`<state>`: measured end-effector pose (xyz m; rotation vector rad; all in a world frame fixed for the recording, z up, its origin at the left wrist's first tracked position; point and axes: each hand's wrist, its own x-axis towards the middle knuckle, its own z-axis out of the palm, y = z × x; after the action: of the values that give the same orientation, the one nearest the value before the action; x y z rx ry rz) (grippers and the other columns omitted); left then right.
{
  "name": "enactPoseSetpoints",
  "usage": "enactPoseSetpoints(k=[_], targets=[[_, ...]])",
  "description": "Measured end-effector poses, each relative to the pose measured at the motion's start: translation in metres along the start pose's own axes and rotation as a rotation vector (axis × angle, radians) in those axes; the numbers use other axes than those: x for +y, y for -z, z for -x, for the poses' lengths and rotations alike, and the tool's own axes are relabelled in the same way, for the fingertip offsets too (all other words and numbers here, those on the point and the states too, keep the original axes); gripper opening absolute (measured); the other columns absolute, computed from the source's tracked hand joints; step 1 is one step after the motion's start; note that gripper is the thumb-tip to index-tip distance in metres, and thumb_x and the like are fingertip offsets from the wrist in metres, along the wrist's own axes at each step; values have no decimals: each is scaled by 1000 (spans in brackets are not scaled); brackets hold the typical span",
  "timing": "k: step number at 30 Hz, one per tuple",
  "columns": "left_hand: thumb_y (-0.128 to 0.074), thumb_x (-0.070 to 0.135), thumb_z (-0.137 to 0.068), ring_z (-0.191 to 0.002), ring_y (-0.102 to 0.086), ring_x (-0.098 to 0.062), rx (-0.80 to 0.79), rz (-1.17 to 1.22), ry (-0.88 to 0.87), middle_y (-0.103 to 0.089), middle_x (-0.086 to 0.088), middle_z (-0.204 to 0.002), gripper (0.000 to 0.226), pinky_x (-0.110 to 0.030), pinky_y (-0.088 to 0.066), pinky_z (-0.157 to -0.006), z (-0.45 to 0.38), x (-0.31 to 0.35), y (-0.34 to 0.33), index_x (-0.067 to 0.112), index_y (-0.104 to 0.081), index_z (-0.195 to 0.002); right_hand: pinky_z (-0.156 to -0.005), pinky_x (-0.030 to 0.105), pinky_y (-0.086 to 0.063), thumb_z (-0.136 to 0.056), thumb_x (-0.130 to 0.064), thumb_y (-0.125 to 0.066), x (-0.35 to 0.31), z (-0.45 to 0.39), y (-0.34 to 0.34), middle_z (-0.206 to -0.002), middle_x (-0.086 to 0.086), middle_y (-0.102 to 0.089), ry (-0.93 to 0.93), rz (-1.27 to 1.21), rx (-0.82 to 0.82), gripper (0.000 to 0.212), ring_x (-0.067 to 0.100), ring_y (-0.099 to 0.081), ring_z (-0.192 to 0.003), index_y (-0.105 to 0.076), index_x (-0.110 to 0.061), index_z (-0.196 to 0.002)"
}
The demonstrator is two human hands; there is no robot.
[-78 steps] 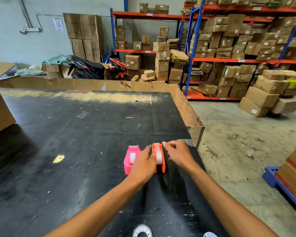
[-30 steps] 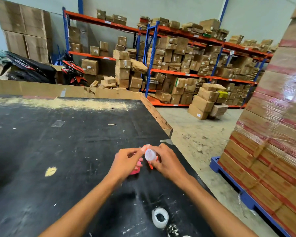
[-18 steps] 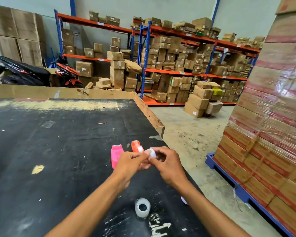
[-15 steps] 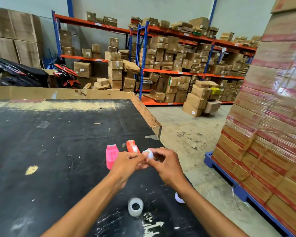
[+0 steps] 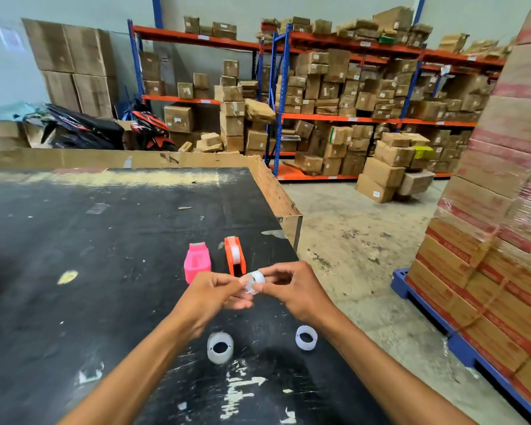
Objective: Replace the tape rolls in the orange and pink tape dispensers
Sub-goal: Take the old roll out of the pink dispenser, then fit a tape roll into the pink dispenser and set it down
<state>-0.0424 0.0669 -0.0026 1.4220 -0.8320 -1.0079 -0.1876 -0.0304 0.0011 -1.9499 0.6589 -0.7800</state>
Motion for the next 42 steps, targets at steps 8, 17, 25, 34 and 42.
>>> enactPoseSetpoints(k=[8, 17, 25, 34, 42], targets=[[-64, 6, -84, -60, -71, -15, 152, 75, 1, -72, -19, -83, 10, -16, -57, -57, 19, -4, 9, 1, -70, -90, -72, 35, -55, -72, -18, -78, 20, 9, 1, -76, 0, -70, -41, 351, -184, 19, 11, -62, -70, -73, -13, -89], [-70, 11, -80, -64, -67, -17, 255, 68, -9, -73, -13, -79, 14, -22, -55, -63, 48, -12, 27, 2, -69, -91, -73, 33, -45, -79, -27, -70, 10, 14, -18, -103, 5, -70, 16, 783, -490, 29, 27, -63, -96, -66, -18, -107], [-73, 10, -76, -68, -69, -16, 351, 52, -18, -74, -9, -80, 21, -23, -58, -68, 61, -21, 51, -3, -70, -92, -77, 37, -46, -75, -61, -64, -12, 14, -62, -105, 8, -68, 40, 803, -516, 57, 30, -62, -100, -64, -14, -107], [-73, 6, -76, -79, -71, -25, 306, 101, -16, -73, -26, -96, 20, -24, -60, -76, 70, -22, 86, -5, -71, -92, -79, 37, -54, -79, -26, -72, -25, -13, -82, -94, 16, -72, -116, 256, -436, 59, 19, -65, -78, -47, -18, -133], [-71, 3, -76, -73, -72, -17, 219, 121, -119, -78, -15, -83, 15, -16, -56, -66, 66, -12, 112, 1, -76, -90, -82, 24, -57, -78, -12, -76, -51, -18, -99, -102, 15, -69, -81, -135, -345, 47, 20, -67, -84, -59, -13, -122]])
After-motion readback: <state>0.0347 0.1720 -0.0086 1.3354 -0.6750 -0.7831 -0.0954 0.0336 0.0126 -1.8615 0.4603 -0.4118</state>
